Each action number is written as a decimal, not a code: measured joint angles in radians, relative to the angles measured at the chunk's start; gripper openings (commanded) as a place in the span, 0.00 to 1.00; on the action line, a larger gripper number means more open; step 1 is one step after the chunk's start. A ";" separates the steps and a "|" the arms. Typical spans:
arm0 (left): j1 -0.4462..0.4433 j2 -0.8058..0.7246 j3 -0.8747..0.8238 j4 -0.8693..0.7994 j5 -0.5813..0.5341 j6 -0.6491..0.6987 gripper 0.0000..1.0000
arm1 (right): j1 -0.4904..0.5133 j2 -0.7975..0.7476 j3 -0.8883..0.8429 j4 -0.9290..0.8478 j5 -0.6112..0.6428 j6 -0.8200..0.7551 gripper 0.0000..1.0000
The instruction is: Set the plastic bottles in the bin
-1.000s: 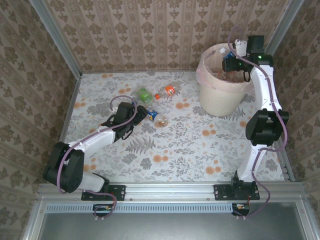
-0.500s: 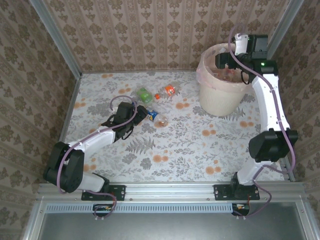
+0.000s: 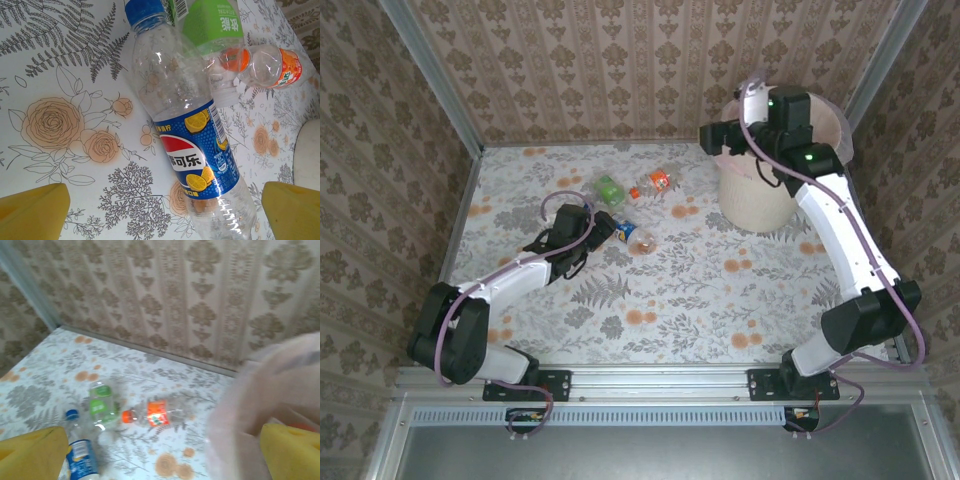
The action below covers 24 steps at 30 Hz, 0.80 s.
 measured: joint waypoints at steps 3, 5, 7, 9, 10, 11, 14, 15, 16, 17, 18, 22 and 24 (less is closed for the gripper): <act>0.000 0.000 0.000 0.000 0.001 0.000 1.00 | 0.047 0.009 -0.001 0.011 -0.011 -0.024 1.00; 0.000 0.000 0.000 0.000 0.001 0.000 1.00 | 0.079 0.026 -0.001 0.025 -0.011 -0.053 1.00; 0.000 0.000 0.000 0.000 0.001 0.000 1.00 | 0.106 0.052 -0.001 0.030 -0.011 -0.093 1.00; 0.000 0.000 0.000 0.000 0.001 0.000 1.00 | 0.128 0.084 -0.001 0.030 -0.012 -0.130 0.99; 0.000 0.000 0.000 0.000 0.001 0.000 1.00 | 0.139 0.107 -0.001 0.030 -0.012 -0.151 1.00; 0.000 0.000 0.000 0.000 0.001 0.000 1.00 | 0.148 0.132 0.000 0.029 -0.014 -0.170 1.00; 0.000 0.000 0.000 0.000 0.001 0.000 1.00 | 0.165 0.208 0.023 0.018 -0.019 -0.219 1.00; 0.000 0.000 0.000 0.000 0.001 0.000 1.00 | 0.167 0.233 0.034 0.013 -0.021 -0.234 1.00; 0.001 0.000 0.000 0.000 0.001 0.000 1.00 | 0.168 0.259 0.050 0.004 -0.025 -0.251 1.00; 0.002 0.000 0.000 0.000 0.001 0.000 1.00 | 0.169 0.290 0.069 -0.009 -0.028 -0.270 1.00; 0.002 -0.001 0.000 0.000 0.001 0.000 1.00 | 0.169 0.313 0.088 -0.018 -0.030 -0.288 1.00; 0.002 -0.001 0.000 -0.001 0.001 0.000 1.00 | 0.171 0.406 0.171 -0.070 -0.033 -0.364 1.00; 0.003 -0.001 0.000 -0.001 0.001 0.000 1.00 | 0.171 0.457 0.224 -0.095 -0.032 -0.401 1.00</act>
